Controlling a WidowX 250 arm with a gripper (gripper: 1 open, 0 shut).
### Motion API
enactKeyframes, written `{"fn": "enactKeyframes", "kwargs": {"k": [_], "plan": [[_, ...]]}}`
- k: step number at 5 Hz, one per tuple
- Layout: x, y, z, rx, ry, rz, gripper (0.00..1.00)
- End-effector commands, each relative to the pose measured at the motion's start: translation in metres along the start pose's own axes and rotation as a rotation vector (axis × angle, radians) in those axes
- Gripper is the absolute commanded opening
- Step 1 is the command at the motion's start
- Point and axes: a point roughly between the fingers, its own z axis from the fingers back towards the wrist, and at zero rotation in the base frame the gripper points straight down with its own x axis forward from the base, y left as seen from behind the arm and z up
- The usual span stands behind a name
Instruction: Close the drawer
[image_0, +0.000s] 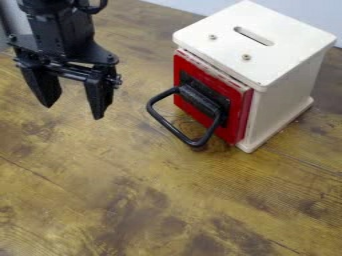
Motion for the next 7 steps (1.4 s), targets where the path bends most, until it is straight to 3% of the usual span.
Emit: {"fn": "enactKeyframes", "kwargs": {"k": [1, 4, 6, 7], "plan": [[0.002, -0.009, 0.015, -0.006, -0.053, 0.013, 1.0], [0.005, -0.02, -0.01, -0.001, -0.028, 0.015, 1.0], [0.003, -0.024, -0.027, -0.025, -0.025, -0.153, 1.0], [0.007, -0.011, -0.024, -0.019, -0.026, -0.114, 1.0]]}}
